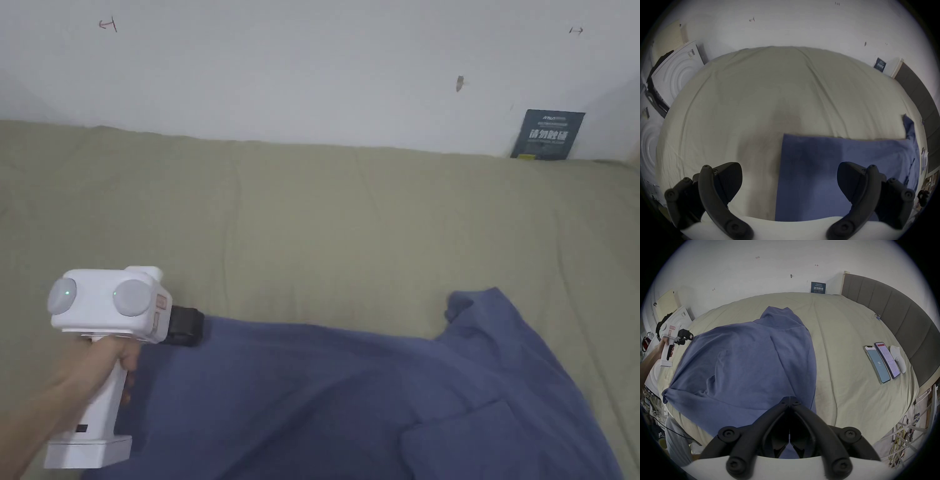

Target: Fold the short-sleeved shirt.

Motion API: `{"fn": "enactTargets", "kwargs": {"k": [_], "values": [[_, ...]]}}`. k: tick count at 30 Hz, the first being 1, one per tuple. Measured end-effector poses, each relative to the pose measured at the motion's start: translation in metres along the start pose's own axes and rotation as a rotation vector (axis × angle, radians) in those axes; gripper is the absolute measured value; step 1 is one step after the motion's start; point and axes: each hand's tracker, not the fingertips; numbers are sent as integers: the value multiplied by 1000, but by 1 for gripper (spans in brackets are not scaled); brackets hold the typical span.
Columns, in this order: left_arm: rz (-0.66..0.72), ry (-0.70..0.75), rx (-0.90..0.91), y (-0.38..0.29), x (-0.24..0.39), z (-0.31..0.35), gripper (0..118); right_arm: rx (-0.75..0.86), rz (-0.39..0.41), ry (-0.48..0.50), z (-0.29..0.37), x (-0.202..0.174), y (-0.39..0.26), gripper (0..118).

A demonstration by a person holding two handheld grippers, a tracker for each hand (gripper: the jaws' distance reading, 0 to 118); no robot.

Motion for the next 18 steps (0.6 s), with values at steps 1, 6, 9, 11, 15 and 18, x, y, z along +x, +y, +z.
{"fn": "enactTargets", "kwargs": {"k": [1,6,9,11,15,18], "values": [[-20,-9,-26,-6,2,-9,117,-5,3,-2,-2,0,2,0],[-40,16,-27,-11,1,-1,98,1,23,-2,-9,2,14,0],[-107,-16,19,-16,3,20,3,16,30,-5,-17,5,31,0],[-101,-5,35,-19,4,35,3,36,31,-1,-23,7,50,0],[-55,-35,6,-15,9,29,3,50,53,-21,-47,17,98,0],[-90,-16,19,-14,11,19,3,40,39,-35,-77,31,139,20]]}}
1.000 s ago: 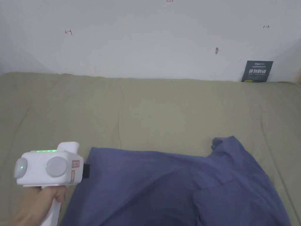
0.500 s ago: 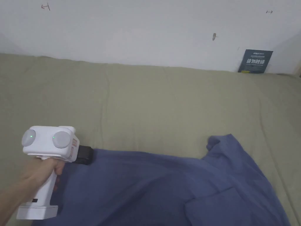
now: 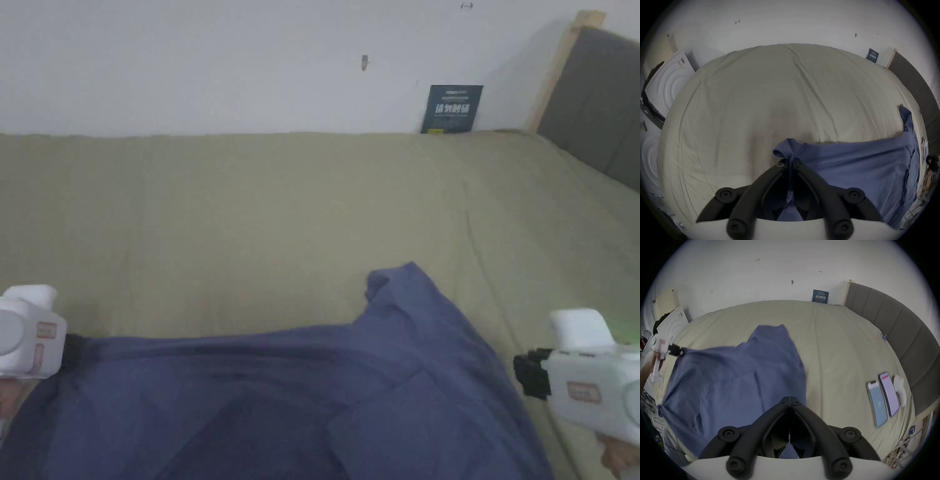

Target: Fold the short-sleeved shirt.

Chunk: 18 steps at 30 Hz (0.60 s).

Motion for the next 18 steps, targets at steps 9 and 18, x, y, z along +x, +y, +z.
{"fn": "enactTargets", "kwargs": {"k": [9,18], "values": [[10,-6,-19,-2,-2,-15,3,-225,25,-13,-88,-13,51,115],[8,-5,-33,-2,3,-16,3,-290,13,46,-114,6,50,55]]}}
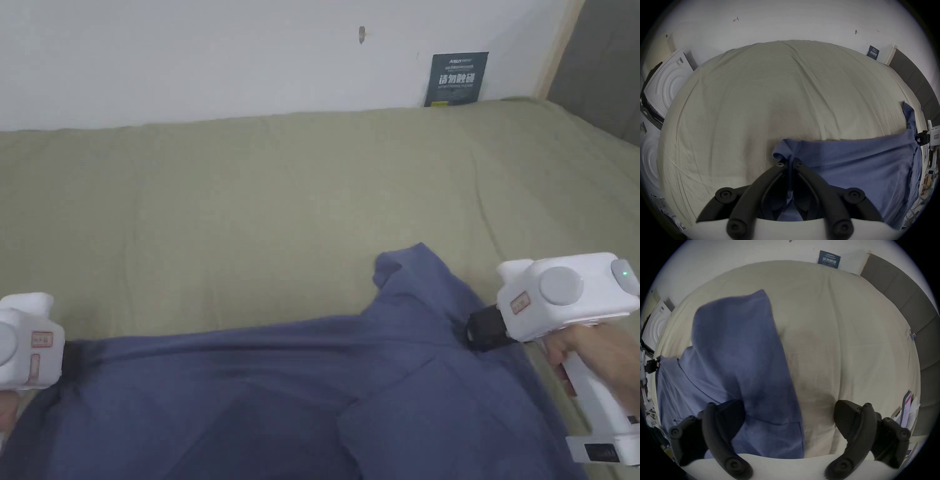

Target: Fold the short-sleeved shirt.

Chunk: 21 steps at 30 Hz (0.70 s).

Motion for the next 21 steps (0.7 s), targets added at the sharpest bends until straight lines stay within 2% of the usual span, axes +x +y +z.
{"fn": "enactTargets", "kwargs": {"k": [1,2,4,5,8,11,12,17,21], "values": [[-2,3,0,0,1,0,3,44,53,-84,29,-18,-8,1],[1,5,2,0,1,2,3,50,95,-100,40,-23,-12,1],[9,9,2,-1,3,8,3,58,56,-72,55,-28,-19,1],[23,12,11,-3,3,12,3,56,27,-26,49,-9,-13,1],[50,7,32,-6,1,35,3,88,-28,63,79,-5,-13,1],[36,12,57,-8,-1,66,3,160,89,4,120,-19,-21,1],[34,17,68,-9,-1,76,3,167,102,5,131,-20,-20,1],[82,21,191,-6,-15,159,3,320,92,29,215,-28,-21,1],[79,43,303,-2,-24,235,3,433,126,28,285,-38,-20,1]]}}
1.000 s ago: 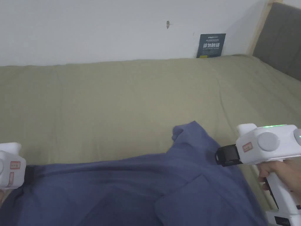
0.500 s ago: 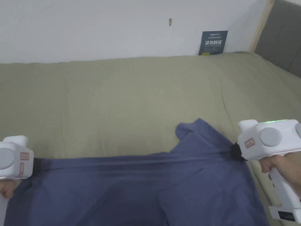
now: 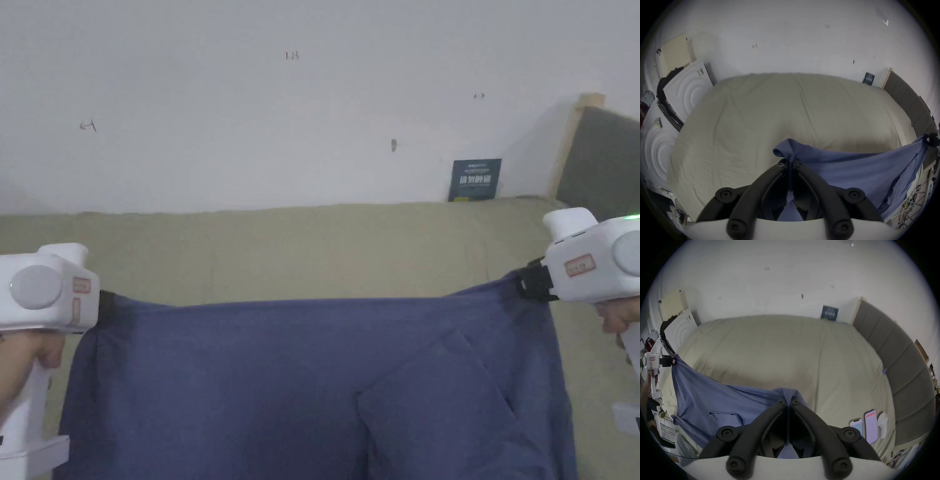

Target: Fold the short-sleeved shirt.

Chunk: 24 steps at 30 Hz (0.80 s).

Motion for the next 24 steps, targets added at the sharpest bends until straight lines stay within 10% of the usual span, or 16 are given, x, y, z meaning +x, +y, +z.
{"fn": "enactTargets", "kwargs": {"k": [24], "values": [[84,63,437,98,-24,238,3,436,71,-84,223,-30,141,1]]}}
